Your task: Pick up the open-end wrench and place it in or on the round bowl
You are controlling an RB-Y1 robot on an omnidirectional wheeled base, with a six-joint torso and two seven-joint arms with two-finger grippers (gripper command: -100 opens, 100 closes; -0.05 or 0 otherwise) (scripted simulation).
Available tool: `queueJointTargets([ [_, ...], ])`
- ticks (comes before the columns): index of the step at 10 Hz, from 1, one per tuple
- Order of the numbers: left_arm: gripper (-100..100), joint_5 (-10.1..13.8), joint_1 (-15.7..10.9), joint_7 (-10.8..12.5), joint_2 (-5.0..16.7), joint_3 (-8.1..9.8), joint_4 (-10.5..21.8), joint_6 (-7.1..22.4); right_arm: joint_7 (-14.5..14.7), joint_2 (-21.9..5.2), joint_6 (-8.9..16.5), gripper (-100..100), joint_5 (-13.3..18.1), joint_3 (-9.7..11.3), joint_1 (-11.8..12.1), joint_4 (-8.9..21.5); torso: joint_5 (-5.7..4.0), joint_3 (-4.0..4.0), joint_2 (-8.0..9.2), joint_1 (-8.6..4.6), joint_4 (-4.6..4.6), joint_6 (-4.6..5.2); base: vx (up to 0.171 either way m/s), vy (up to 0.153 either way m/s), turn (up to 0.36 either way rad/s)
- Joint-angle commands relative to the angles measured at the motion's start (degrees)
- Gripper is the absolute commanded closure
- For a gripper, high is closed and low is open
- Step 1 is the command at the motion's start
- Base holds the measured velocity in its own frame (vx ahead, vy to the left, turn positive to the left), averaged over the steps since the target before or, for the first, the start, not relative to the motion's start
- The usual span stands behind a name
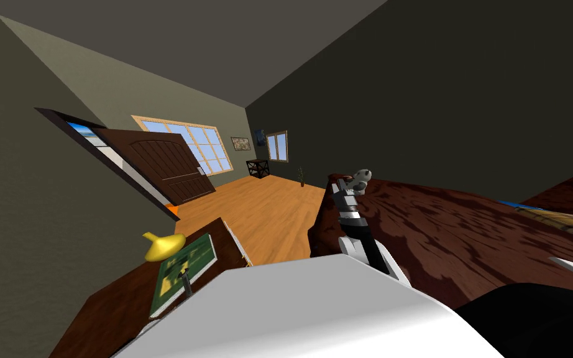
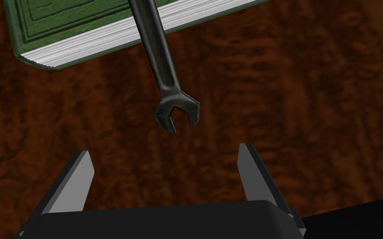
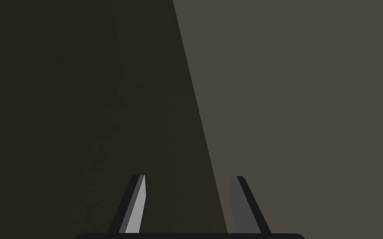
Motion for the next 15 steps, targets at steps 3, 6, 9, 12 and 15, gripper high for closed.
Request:
queueJointTargets([
  [3, -100, 0.7, -1.28, 3.42, 1.21, 2.84, 4.5, 1.65, 0.0, 0.0, 0.0, 0, 0.0, 0.0, 0.0, 0.0, 0.01, 0.02, 0.04, 0.03, 0.0, -0.02, 0.08, 0.045, -0.066],
  [6, -100, 0.94, -2.61, 6.31, 2.66, 5.25, 8.12, 2.63, 0.0, 0.0, 0.0, 0, 0.0, 0.0, 0.0, 0.0, 0.03, 0.01, 0.02, 0.12, 0.0, -0.02, 0.085, 0.067, -0.05],
  [9, -100, 0.81, -3.59, 8.39, 3.86, 6.88, 10.41, 3.05, 0.0, 0.0, 0.0, 0, 0.0, 0.0, 0.0, 0.0, 0.02, 0.04, 0.08, 0.08, 0.01, -0.03, 0.068, 0.064, -0.015],
  [12, -100, 0.32, -3.97, 7.76, 2.26, 6.23, 10.27, 1.47, 0.0, 0.0, 0.0, 0, 0.0, 0.0, -0.01, 0.0, -0.01, 0.16, 0.29, -0.11, 0.05, -0.03, 0.011, 0.034, 0.013],
  [15, -100, 0.01, -4.92, 6.96, 0.39, 5.67, 11.19, -0.99, 0.0, -0.01, 0.0, 0, 0.0, -0.01, 0.0, 0.0, 0.06, 0.15, 0.27, 0.21, 0.05, -0.03, 0.015, 0.087, 0.014],
])
